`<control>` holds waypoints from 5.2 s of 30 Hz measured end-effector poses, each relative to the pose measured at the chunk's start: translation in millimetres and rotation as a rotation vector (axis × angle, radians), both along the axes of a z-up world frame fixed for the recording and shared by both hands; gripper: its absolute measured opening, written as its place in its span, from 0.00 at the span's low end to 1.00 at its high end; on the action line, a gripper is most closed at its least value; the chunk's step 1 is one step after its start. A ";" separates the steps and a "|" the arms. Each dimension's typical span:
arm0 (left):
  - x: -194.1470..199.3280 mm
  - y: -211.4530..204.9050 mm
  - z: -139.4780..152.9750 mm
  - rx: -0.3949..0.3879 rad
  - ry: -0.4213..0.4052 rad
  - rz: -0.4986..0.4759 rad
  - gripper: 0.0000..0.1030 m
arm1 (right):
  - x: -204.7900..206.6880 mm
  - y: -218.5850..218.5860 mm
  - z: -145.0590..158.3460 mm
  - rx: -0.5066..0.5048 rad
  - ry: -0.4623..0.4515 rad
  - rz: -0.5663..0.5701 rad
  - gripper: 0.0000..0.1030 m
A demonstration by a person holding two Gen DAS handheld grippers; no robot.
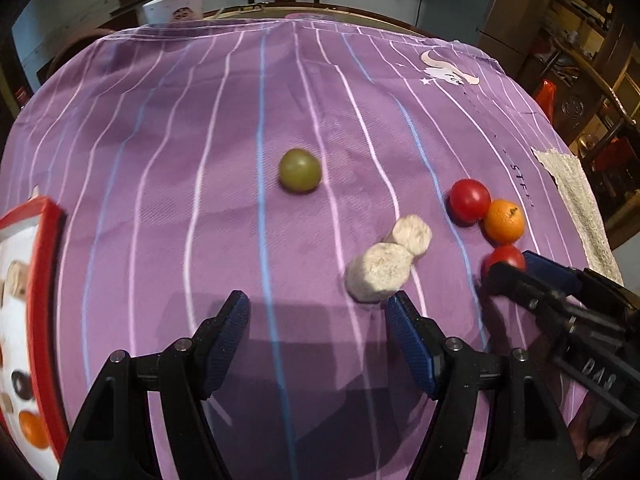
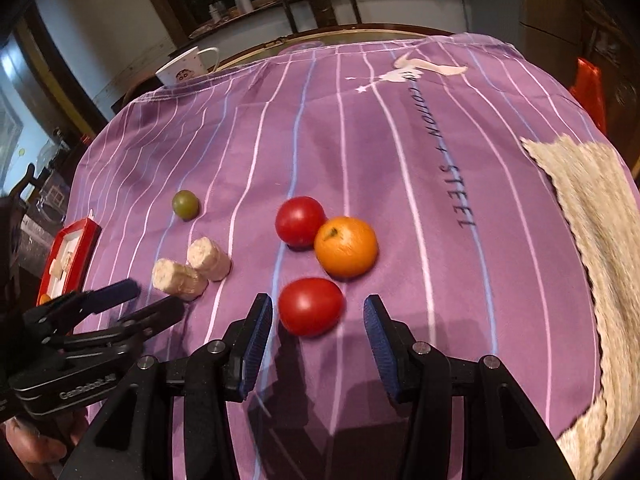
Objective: Organize fruits
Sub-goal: 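Grasp a beige bread piece with the left tool while the right tool grasps a red tomato, then carry the bread piece and tomato into the tray and open both tools, then move both tools back toward the last bread piece and orange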
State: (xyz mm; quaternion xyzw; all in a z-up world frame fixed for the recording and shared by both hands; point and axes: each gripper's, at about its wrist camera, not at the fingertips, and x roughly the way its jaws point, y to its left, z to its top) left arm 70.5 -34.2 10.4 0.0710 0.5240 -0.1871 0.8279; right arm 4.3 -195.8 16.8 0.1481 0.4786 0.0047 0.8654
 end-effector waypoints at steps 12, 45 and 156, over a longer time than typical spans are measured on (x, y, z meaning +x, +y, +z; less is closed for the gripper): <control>2.2 -23.7 2.2 -0.045 0.009 -0.080 0.27 | 7.2 4.7 -4.1 -0.057 -0.008 0.030 0.38; -60.5 334.3 47.1 -0.046 -0.016 0.478 0.27 | 1.3 297.9 52.0 0.038 -0.072 0.433 0.36; -25.4 7.6 29.2 0.006 0.000 0.130 0.72 | -11.2 -33.7 14.6 -0.001 -0.009 -0.041 0.49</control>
